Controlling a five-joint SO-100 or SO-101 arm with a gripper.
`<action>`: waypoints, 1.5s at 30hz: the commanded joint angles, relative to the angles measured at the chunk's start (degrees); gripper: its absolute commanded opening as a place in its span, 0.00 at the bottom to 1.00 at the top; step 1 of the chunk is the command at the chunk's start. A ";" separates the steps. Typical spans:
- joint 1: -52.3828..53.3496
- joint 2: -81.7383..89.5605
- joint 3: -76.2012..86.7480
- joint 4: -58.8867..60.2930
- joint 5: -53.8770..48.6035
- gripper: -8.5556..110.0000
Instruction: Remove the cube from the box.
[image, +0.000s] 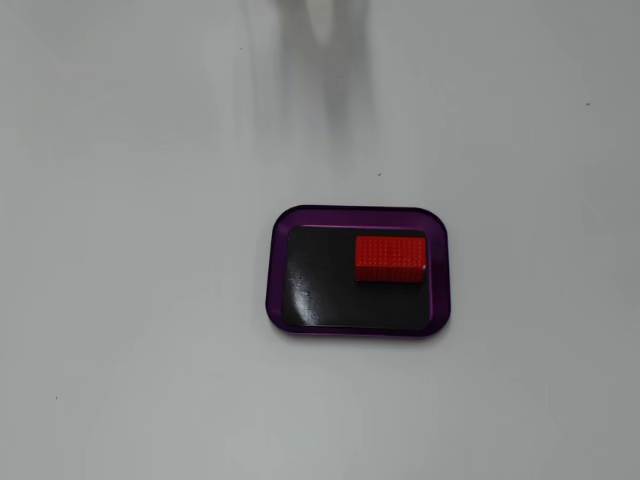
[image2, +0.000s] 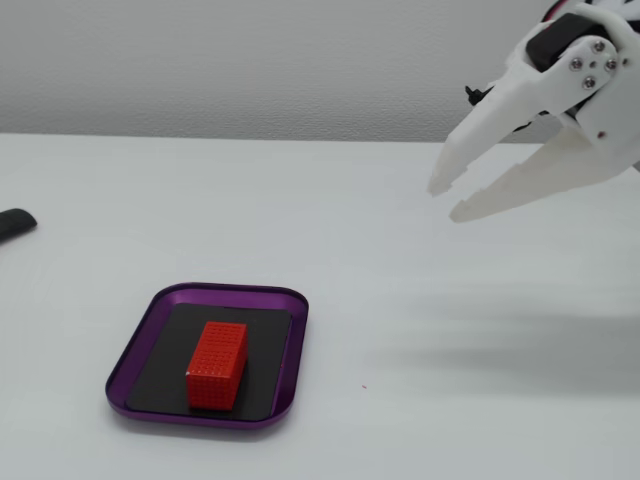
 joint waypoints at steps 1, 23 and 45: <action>-2.72 -24.43 -19.51 3.34 -0.18 0.15; -3.52 -92.90 -84.55 18.63 14.33 0.22; -3.69 -93.34 -83.23 10.99 14.50 0.23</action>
